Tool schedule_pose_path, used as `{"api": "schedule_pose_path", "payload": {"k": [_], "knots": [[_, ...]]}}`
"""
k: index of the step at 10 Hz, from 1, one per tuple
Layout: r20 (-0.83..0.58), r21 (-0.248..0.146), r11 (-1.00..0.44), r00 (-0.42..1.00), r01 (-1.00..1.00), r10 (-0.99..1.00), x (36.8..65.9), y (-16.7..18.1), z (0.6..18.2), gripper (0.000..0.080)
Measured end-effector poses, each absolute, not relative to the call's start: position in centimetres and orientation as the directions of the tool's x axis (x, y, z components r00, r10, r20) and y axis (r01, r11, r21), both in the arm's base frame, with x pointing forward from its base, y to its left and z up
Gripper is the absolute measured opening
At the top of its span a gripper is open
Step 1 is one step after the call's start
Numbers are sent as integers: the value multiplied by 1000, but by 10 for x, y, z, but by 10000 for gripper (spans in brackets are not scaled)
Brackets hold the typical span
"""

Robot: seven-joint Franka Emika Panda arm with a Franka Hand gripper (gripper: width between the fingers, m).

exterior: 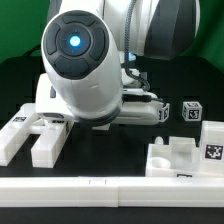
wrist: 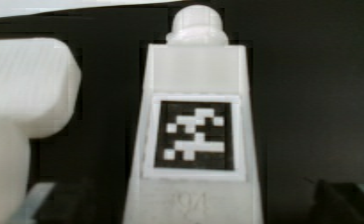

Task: Assemble chair

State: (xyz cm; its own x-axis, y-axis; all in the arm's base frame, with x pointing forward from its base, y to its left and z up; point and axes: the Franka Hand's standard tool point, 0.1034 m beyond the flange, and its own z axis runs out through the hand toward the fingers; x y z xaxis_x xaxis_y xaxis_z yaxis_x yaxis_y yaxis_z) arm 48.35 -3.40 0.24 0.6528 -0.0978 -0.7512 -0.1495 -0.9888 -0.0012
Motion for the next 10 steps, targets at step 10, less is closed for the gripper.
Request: {"api": "schedule_pose_path", "payload": {"k": [10], "knots": [[-728,134,-964,638,-229,-252,523,-13,47,289]]}}
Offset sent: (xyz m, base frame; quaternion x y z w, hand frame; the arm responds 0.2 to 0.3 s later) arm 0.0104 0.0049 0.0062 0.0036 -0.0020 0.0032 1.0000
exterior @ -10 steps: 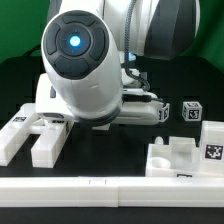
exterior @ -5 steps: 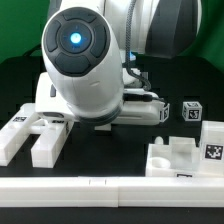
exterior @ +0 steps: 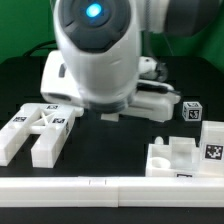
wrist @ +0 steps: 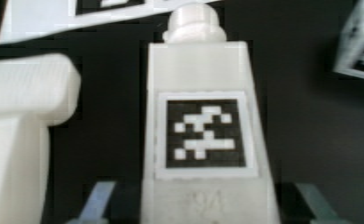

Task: Assemble chair

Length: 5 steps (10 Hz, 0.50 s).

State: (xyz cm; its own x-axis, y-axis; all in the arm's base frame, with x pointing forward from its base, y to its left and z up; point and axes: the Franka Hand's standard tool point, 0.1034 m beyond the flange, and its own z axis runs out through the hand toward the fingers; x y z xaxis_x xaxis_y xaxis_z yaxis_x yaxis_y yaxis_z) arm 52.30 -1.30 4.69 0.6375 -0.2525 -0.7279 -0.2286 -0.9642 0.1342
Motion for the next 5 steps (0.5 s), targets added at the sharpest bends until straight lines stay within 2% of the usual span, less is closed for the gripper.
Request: {"api": "schedule_pose_path", "payload": {"k": [1,5], "knots": [[-708,166,-950,639,-264,-301,532,-11,59,289],[-646,156,-950,700,-271,-305,547,-14,57,291]]}}
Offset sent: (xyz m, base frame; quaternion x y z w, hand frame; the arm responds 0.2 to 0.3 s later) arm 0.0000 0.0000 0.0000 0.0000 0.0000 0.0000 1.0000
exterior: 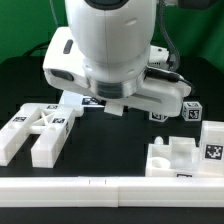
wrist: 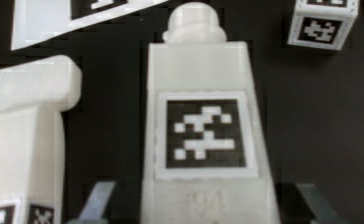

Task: Assemble chair

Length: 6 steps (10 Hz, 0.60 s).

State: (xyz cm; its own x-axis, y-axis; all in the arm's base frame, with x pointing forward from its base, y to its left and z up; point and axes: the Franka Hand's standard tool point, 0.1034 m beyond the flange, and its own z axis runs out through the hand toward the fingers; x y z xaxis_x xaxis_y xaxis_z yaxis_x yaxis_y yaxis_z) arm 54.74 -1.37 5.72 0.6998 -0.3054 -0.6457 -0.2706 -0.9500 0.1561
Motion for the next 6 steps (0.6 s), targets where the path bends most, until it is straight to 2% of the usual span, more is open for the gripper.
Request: {"api": "schedule_pose_path", "payload": {"k": [1,4,6], "knots": [[-596,146,-951,743,-274,-305,556,-13,58,291],[-441,110,-953,845,-284,-303,594,-9,89,291],[-316,90,-948,893,-307,-319,611,1,97,291]]}}
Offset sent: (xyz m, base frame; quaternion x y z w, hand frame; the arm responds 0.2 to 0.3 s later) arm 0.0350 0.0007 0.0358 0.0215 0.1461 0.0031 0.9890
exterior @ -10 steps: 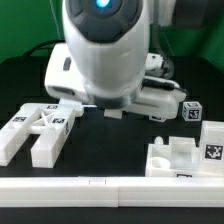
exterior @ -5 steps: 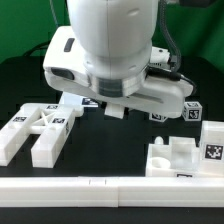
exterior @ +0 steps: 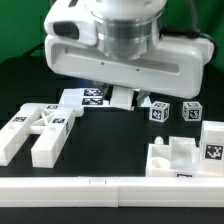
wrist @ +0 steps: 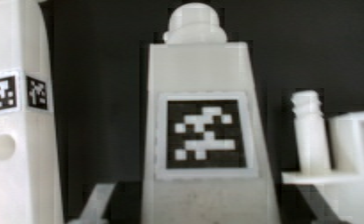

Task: Assemble chair

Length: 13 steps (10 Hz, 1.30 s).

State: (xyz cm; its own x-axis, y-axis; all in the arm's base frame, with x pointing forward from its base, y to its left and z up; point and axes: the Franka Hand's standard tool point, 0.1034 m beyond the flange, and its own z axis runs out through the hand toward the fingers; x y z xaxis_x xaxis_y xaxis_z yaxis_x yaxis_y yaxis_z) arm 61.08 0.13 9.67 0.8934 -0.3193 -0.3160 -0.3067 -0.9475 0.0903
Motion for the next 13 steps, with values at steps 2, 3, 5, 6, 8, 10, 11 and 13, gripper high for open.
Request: {"api": "schedule_pose_path", "payload": {"k": [2,3,5,6,8,10,11,13], "knots": [[-227,69,-948,920,-310,-318,609,4,94,291],[-220,68,-948,922,-311,-318,610,4,93,291],[-245,62,-955,923,-290,-296,615,-4,106,291],[-244,56,-955,924,-291,-296,626,-9,120,291],[-199,47,-955,934,-292,-296,637,-9,124,291],[-33,19,-957,957,-288,-289,649,-4,124,291],[-2,14,-958,958,-288,-288,645,-3,122,291],[121,-8,-960,953,-279,-278,660,0,132,291]]}}
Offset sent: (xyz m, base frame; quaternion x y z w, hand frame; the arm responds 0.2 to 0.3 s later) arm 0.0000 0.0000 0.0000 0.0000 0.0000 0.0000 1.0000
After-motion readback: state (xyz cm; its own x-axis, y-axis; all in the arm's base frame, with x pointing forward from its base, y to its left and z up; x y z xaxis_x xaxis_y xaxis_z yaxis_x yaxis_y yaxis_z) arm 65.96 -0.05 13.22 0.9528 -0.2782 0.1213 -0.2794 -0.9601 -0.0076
